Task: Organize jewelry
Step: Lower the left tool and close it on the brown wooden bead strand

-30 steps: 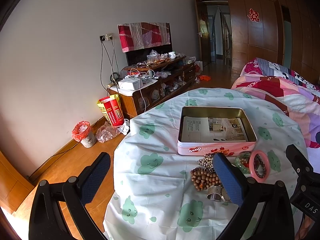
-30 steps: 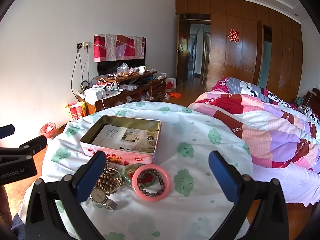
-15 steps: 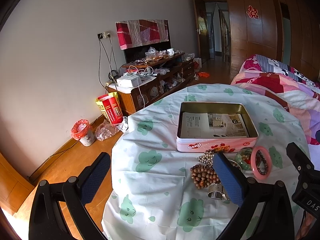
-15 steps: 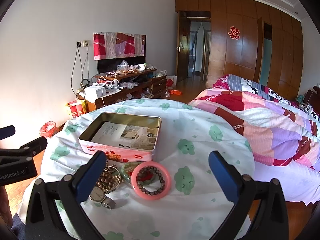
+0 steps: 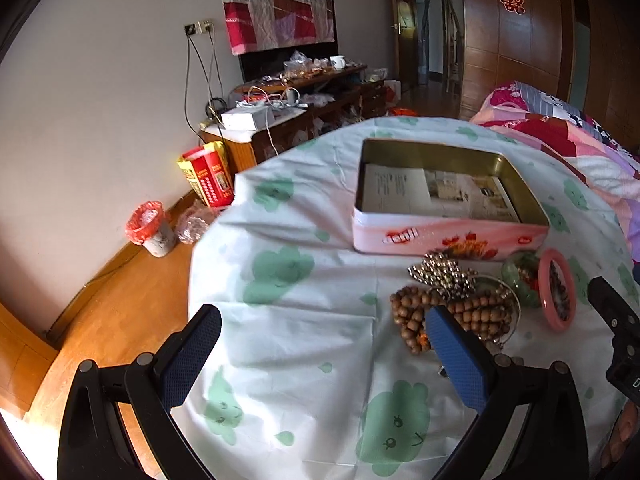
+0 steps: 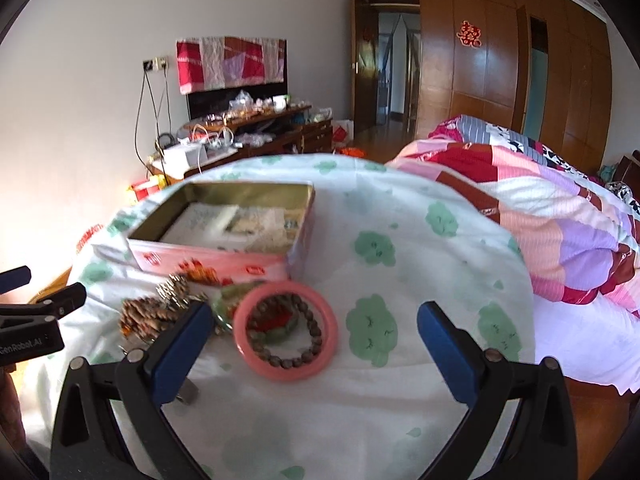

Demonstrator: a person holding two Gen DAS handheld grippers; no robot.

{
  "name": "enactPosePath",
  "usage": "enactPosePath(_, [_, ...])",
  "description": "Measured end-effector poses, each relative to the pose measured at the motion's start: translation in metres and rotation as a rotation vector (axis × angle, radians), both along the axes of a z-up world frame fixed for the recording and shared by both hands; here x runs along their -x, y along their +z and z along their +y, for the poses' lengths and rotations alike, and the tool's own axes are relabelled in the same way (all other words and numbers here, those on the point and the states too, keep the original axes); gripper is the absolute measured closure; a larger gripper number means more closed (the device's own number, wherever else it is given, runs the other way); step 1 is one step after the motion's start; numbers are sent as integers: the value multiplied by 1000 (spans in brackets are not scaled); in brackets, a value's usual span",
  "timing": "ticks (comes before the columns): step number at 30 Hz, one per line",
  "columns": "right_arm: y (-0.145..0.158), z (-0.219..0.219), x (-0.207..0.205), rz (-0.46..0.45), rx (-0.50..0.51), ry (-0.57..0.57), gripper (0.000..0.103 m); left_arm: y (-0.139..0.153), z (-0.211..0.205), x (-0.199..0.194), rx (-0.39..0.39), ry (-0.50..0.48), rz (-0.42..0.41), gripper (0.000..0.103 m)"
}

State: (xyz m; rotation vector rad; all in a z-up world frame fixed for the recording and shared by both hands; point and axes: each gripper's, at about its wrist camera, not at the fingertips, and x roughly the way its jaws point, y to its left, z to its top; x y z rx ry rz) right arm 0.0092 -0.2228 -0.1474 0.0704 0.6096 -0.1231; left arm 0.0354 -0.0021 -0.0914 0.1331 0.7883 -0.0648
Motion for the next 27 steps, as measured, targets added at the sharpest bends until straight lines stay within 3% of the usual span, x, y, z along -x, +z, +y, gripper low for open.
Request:
enactPosePath(7, [-15, -11, -8, 39, -30, 14, 2, -11, -16, -2, 6, -54, 25, 2])
enactPosePath(9, [-18, -13, -9, 53, -42, 21, 6, -12, -21, -4, 3, -66, 22, 7])
enactPosePath(11, [-20, -13, -10, 62, -48, 31, 10, -14, -25, -9, 6, -79, 29, 21])
enactPosePath(13, [-20, -13, -10, 63, -46, 39, 12, -19, -28, -16, 15, -93, 51, 28])
enactPosePath(18, [-21, -5, -11, 60, -16, 47, 12, -25, -31, -22, 55, -110, 68, 30])
enactPosePath(19, [-21, -5, -11, 61, -12, 47, 12, -25, -31, -22, 56, -114, 66, 35])
enactPosePath(21, [-22, -4, -12, 65, -9, 49, 12, -26, -30, -23, 115, -150, 82, 63])
enactPosePath(22, [-23, -4, -13, 68, -10, 51, 12, -27, -31, -23, 147, -180, 100, 87])
enactPosePath(27, [-24, -5, -13, 71, -20, 56, 12, -26, -40, -16, 121, -224, 84, 93])
